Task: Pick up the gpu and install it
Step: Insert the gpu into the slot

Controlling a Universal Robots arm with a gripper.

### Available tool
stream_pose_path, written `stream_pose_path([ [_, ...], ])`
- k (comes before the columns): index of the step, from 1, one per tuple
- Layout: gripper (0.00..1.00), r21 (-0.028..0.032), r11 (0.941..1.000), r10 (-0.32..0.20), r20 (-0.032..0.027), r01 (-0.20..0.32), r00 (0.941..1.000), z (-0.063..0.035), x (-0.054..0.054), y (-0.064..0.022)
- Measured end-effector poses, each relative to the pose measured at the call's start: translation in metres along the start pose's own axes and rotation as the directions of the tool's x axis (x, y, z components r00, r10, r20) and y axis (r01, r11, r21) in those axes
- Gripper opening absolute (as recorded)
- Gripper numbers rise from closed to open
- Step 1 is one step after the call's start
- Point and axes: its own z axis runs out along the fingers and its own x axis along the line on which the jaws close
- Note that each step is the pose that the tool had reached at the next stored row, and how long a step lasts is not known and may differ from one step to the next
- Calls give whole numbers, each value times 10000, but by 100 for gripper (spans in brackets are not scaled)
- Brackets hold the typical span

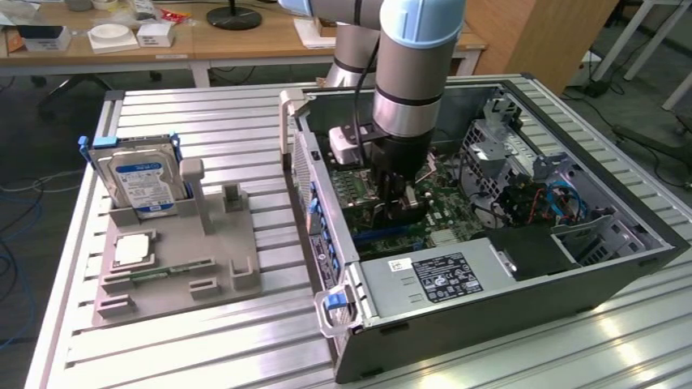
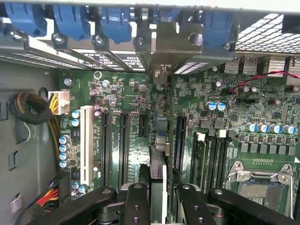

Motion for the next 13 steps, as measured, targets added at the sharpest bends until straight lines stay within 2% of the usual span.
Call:
stream_pose_path([
  [2, 27, 4, 10000, 0, 1, 0, 10000, -2, 0, 0],
  [4, 27, 12, 10000, 1, -1, -1, 10000, -49, 2, -3],
  [9, 27, 11, 10000, 1, -2, -1, 10000, -49, 2, -8],
  [13, 27, 11, 10000, 1, -2, -1, 10000, -46, 3, -44],
])
